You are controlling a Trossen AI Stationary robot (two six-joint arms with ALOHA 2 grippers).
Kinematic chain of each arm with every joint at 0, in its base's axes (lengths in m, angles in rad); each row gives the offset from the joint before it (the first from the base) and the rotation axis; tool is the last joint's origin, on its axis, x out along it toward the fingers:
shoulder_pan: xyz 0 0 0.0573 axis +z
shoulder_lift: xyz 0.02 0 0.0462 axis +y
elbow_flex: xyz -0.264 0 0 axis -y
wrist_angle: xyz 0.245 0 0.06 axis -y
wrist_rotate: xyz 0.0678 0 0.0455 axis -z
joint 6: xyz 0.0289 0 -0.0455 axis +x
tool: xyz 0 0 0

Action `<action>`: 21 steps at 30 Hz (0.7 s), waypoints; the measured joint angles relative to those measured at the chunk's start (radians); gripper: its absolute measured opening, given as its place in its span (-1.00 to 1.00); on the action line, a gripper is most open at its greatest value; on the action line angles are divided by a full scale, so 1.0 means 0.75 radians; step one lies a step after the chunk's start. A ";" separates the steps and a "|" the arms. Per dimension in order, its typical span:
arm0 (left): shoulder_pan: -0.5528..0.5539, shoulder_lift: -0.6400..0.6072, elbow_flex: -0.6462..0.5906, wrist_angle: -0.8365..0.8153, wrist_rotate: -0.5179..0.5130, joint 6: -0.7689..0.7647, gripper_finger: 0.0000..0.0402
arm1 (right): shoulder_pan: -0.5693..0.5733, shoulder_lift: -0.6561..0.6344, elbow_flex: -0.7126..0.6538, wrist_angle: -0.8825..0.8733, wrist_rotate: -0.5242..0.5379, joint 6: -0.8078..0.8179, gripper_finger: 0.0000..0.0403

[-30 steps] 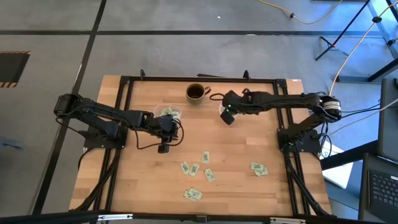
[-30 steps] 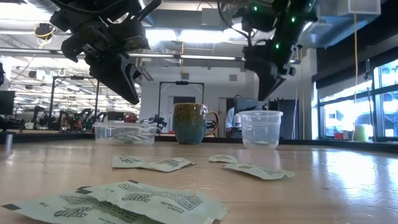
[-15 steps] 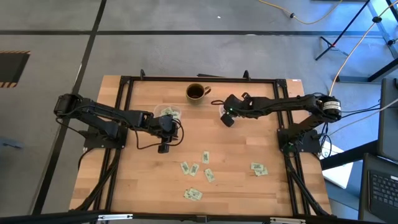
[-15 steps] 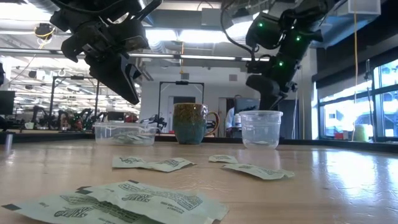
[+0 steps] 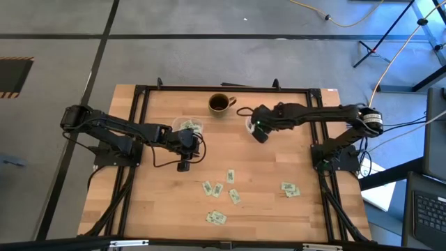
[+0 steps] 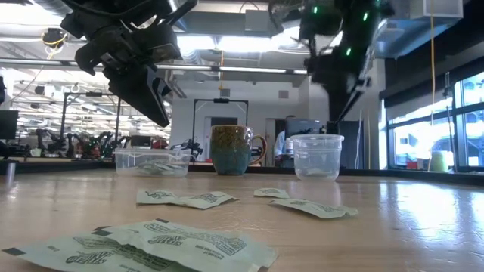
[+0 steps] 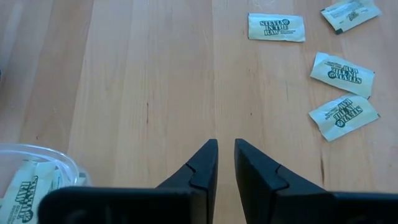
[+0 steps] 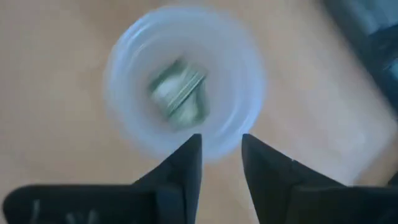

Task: Pick and place Stevia / Truvia into bins
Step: Put the light green stevia packet into the left transparent container

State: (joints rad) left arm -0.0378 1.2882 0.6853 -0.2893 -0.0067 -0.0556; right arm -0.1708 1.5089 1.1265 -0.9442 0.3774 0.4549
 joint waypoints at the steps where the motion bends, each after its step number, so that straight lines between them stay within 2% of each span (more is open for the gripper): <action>1: 0.000 0.000 0.000 0.000 0.000 -0.011 -0.76 | 0.027 0.000 0.035 -0.079 -0.046 0.037 -0.42; 6: 0.000 0.000 0.000 -0.001 0.000 -0.013 -0.77 | 0.215 -0.001 0.117 -0.343 -0.264 0.272 -0.42; 10: 0.000 0.000 0.000 -0.001 0.000 -0.013 -0.76 | 0.432 -0.001 0.082 -0.455 -0.312 0.552 -0.42; 16: 0.000 0.000 0.000 -0.001 0.000 -0.013 -0.76 | 0.761 -0.001 -0.020 -0.398 -0.417 0.927 -0.42; 21: 0.000 0.000 0.000 -0.001 0.000 -0.013 -0.77 | 0.966 -0.001 -0.123 -0.173 -0.416 1.064 -0.42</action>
State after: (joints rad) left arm -0.0380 1.2884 0.6853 -0.2897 -0.0067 -0.0654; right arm 0.5539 1.5085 1.0344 -1.0737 0.0654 1.2527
